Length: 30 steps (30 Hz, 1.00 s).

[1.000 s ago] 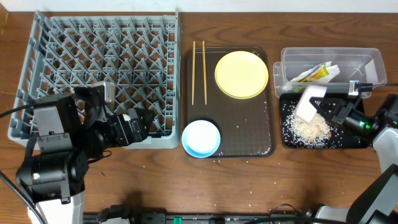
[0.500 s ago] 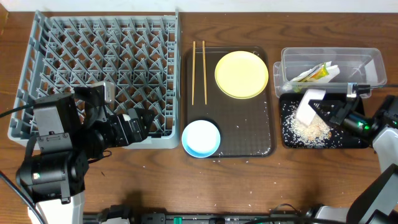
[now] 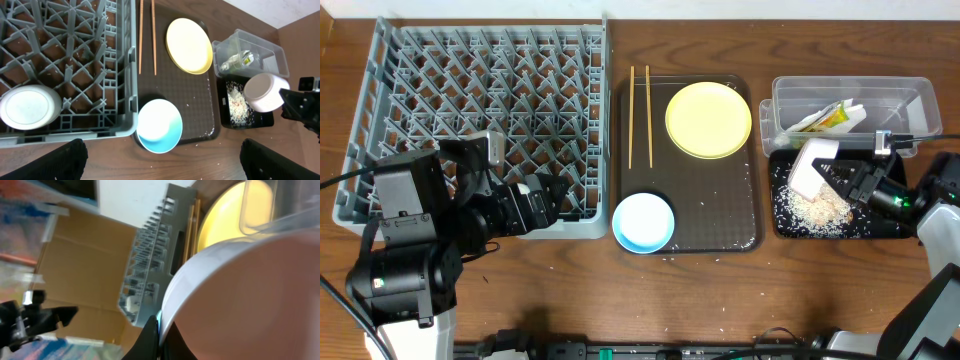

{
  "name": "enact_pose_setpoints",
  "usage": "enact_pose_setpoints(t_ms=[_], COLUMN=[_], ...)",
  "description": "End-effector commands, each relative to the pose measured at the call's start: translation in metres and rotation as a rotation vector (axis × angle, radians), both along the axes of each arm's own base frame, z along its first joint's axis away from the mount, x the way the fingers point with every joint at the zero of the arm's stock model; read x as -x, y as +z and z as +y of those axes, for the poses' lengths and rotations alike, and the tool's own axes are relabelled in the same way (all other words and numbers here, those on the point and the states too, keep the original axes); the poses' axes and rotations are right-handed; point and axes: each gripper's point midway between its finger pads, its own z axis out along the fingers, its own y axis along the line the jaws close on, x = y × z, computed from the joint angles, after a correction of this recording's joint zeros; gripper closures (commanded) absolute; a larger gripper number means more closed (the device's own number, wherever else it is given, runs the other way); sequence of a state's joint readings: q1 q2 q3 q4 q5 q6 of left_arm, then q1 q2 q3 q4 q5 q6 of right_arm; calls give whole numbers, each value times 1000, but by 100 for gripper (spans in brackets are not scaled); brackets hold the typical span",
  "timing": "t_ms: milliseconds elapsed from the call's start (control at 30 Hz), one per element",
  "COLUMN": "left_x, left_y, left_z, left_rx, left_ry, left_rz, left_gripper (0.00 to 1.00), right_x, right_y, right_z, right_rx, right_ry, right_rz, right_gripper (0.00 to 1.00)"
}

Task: Sort waste into correct bins and load items into the dishwasher
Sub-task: 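Tip the rice cup over the black tray to empty the rice, then return the emptied cup to the brown tray with the right gripper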

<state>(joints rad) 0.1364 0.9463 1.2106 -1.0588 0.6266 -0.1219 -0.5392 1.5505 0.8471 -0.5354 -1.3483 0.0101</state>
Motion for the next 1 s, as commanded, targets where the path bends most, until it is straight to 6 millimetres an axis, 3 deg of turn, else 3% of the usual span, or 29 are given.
enact_pose_setpoints(t_ms=[0,67,100,267,367,600,800,967], left_x=[0,0,0,0,0,0,0,0], left_y=[7,7,7,7,7,7,7,7], left_z=[-2,-2,-2,-2,-2,-2,-2,-2], left_rx=[-2,-2,-2,-2,-2,-2,-2,-2], left_ry=[-18,-18,-18,-18,-18,-18,-18,-18], left_rz=[-23,-23,-23,-23,-23,-23,-23,-23], left_gripper=[2,2,2,2,2,2,2,2], right_x=[0,8,8,7,16,52,45,42], right_y=[-14,29,34,13,3,-46,-73,-83], right_z=[-2,14,17,28,54,127,155,179], right_rx=[8,-119,-127,-29,110,709,1213,1346], right_ry=[-45,80,98,87,139,292,181,166], right_rz=[138,-125,-164,-10,47,164,40,-65], right_gripper=[99,99,99,99,99,99,99,99])
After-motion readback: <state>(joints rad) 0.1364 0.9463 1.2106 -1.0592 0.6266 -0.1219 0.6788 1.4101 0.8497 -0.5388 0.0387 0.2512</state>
